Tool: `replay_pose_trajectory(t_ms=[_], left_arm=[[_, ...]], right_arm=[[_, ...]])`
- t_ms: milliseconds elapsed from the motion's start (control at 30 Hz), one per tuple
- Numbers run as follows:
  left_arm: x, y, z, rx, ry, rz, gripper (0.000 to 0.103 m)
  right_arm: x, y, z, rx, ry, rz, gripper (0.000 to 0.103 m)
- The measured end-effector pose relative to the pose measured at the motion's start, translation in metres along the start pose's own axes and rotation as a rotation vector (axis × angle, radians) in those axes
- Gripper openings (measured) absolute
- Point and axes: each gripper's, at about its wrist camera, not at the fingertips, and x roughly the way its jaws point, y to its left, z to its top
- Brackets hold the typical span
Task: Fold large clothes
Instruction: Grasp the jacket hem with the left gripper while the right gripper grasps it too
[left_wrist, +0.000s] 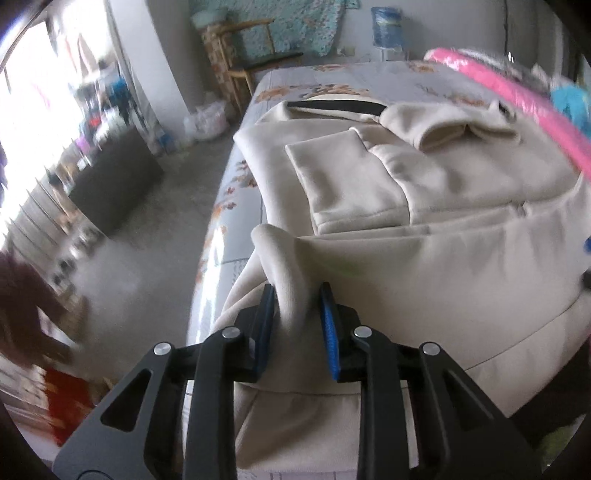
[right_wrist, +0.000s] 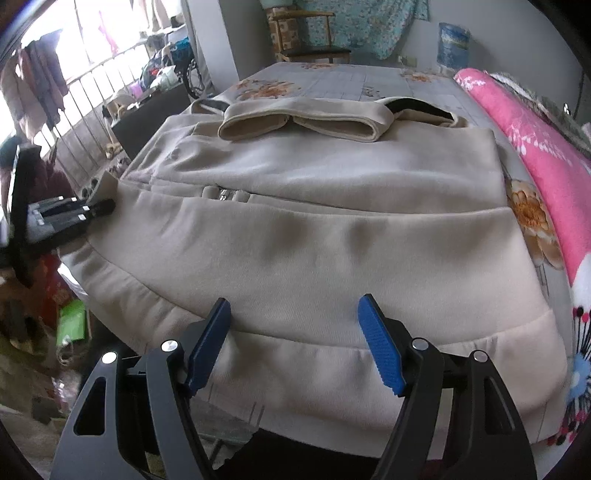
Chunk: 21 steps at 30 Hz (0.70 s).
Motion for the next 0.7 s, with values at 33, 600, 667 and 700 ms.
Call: replay_pose_trajectory(t_ms=[33, 600, 667, 700], left_arm=[[-0.001, -0.002, 0.000, 0.015, -0.004, 0.019, 0.023], [-0.003, -0.009, -0.001, 0.049, -0.019, 0.080, 0.023], [-0.004, -0.010, -0.001, 0.048, -0.019, 0.078, 0.023], [-0.004, -0.009, -0.001, 0.046, -0.018, 0.077, 0.023]], right_arm=[[-0.005, -0.004, -0.001, 0.013, -0.012, 0.001, 0.070], [-0.036, -0.116, 0.018, 0.245, -0.124, -0.135, 0.042], [-0.029, -0.120, 0.015, 0.252, -0.095, -0.159, 0.039], [-0.029, -0.122, 0.012, 0.256, -0.084, -0.161, 0.038]])
